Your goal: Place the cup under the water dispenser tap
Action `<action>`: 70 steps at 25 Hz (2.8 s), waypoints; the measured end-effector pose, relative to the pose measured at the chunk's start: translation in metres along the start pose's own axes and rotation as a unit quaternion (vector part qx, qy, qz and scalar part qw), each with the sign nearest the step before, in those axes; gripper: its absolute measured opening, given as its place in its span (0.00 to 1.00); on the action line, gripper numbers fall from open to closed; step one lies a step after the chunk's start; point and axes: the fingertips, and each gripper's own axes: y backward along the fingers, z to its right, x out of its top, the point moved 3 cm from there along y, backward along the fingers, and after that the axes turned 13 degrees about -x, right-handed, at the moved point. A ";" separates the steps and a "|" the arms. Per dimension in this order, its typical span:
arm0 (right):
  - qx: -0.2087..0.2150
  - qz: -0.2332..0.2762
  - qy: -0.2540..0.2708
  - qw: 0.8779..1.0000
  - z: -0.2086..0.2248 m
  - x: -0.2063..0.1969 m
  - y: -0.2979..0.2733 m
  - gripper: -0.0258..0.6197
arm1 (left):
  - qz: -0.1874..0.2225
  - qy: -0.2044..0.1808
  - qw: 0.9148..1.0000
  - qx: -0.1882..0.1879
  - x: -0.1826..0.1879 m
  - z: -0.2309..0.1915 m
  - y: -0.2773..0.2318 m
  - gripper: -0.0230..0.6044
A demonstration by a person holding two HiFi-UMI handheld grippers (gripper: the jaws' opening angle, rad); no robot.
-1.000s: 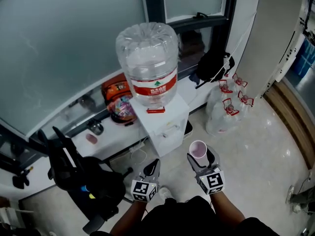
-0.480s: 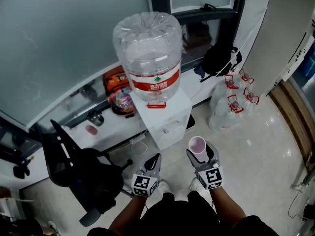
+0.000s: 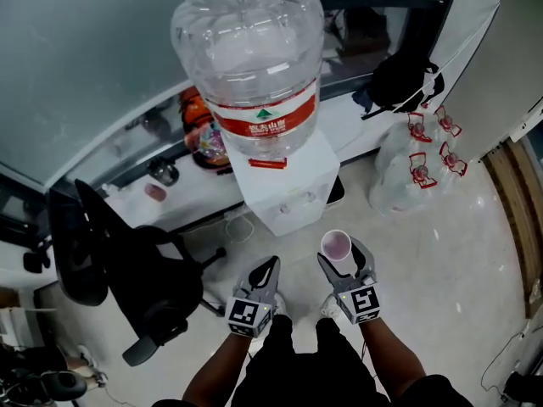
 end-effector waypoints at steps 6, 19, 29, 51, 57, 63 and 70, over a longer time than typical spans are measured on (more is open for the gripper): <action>0.018 -0.028 -0.015 0.999 0.002 -0.048 -0.019 0.53 | -0.032 0.022 0.999 0.020 -0.045 0.002 -0.007 0.06; 0.040 -0.049 -0.017 0.998 0.010 -0.134 -0.087 0.53 | -0.013 0.024 0.998 0.048 -0.112 -0.025 -0.049 0.06; 0.041 -0.026 -0.004 0.999 0.005 -0.178 -0.130 0.53 | -0.001 0.037 0.996 0.083 -0.169 -0.059 -0.062 0.06; 0.035 -0.091 -0.004 0.995 0.011 -0.268 -0.225 0.53 | -0.020 0.056 0.997 0.055 -0.240 -0.091 -0.092 0.06; 0.033 -0.115 0.008 0.993 0.011 -0.281 -0.245 0.53 | -0.025 0.048 0.998 0.036 -0.241 -0.086 -0.098 0.06; 0.021 -0.126 -0.001 0.992 0.020 -0.293 -0.250 0.54 | -0.032 0.060 0.997 0.028 -0.246 -0.079 -0.096 0.06; 0.018 -0.112 -0.022 0.993 0.027 -0.295 -0.255 0.55 | -0.035 0.054 0.998 0.028 -0.248 -0.082 -0.095 0.06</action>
